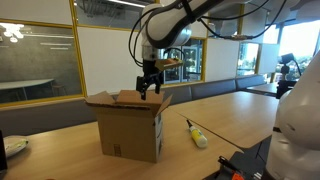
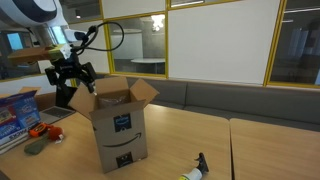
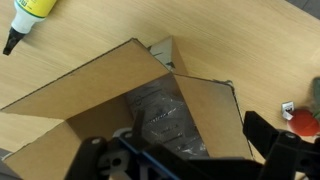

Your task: Pick up the bottle from the table and put it in the box

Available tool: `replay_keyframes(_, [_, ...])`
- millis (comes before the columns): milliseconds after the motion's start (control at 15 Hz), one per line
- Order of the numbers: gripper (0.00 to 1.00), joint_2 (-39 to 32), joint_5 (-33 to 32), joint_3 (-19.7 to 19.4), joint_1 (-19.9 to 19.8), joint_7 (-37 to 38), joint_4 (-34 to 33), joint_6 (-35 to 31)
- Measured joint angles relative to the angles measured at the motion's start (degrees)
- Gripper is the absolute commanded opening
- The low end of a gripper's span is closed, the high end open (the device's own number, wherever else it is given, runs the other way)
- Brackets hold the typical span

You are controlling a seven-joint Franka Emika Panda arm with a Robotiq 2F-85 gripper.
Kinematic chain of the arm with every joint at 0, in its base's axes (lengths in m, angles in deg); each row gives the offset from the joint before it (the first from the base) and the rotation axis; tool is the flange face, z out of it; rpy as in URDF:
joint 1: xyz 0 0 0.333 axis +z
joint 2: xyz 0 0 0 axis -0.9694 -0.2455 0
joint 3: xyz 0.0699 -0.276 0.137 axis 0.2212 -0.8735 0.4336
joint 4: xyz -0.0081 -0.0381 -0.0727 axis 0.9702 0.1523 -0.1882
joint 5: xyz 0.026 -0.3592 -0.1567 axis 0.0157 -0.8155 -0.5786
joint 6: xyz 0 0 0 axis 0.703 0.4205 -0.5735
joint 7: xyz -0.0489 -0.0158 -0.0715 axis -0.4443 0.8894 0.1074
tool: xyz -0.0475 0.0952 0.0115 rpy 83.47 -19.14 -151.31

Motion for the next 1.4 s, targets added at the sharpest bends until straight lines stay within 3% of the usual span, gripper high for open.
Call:
replay_keyframes(267, [1.00, -0.10, -0.13, -0.33, 0.07, 0.00, 0.36, 0.06])
replay_keyframes(533, [1.00, 0.29, -4.63, -2.54, -1.39, 0.49, 0.39, 0.22])
replay_keyframes(1067, [1.00, 4.14, -17.82, -8.67, -10.62, 5.56, 3.36, 3.87])
replay_keyframes(1400, [1.00, 6.67, -18.50, -11.74, -13.67, 8.37, 8.63, 6.48])
